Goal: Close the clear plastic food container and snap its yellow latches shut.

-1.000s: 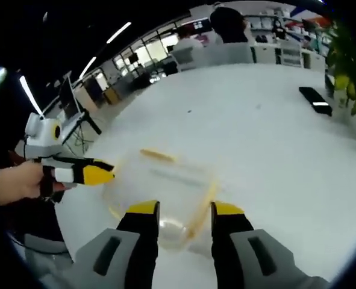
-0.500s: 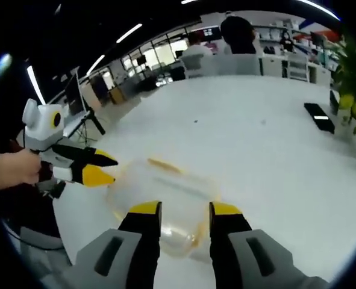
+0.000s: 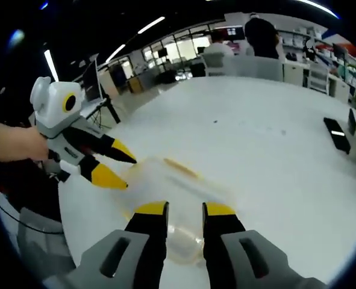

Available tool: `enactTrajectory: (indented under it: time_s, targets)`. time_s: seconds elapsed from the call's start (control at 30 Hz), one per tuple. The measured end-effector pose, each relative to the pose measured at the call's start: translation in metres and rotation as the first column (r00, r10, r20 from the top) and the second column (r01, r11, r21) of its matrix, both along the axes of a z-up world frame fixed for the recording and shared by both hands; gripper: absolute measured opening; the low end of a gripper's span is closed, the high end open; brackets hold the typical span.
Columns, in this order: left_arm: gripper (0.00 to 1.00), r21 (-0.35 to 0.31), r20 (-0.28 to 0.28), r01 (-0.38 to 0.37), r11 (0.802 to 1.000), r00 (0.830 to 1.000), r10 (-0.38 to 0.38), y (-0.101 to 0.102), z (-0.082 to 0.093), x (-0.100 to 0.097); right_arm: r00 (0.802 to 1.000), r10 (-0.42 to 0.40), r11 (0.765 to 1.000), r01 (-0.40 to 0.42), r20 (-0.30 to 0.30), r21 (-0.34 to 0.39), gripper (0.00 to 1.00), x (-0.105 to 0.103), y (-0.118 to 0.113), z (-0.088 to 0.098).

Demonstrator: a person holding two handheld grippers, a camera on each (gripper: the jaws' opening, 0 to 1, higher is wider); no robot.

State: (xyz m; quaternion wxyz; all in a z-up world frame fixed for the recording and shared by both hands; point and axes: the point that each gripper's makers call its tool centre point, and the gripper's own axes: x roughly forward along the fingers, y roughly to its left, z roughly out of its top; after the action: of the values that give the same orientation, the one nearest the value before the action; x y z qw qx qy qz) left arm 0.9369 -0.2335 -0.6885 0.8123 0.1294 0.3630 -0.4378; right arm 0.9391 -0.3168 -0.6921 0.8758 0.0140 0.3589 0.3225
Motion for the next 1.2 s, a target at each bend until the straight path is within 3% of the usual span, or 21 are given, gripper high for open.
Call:
enactTrajectory:
  time_s: [0.3,0.73,1.2]
  targets:
    - [0.21,0.031,0.017,0.134,0.990,0.991,-0.135,-0.014,0.001,-0.001,0.999,0.049,0.999,-0.049,0.010,0.004,0.13,0.009,0.005,0.004]
    - [0.21,0.073,0.022,0.252,0.965,0.967,-0.254,-0.029,-0.005,-0.009,0.991,0.134,0.991,-0.134,0.008,-0.004,0.10,0.011,0.025,0.000]
    - [0.21,0.068,0.018,0.281,0.957,0.959,-0.282,-0.038,-0.006,-0.008,0.987,0.163,0.987,-0.162,0.014,-0.020,0.11,0.018,0.034,-0.001]
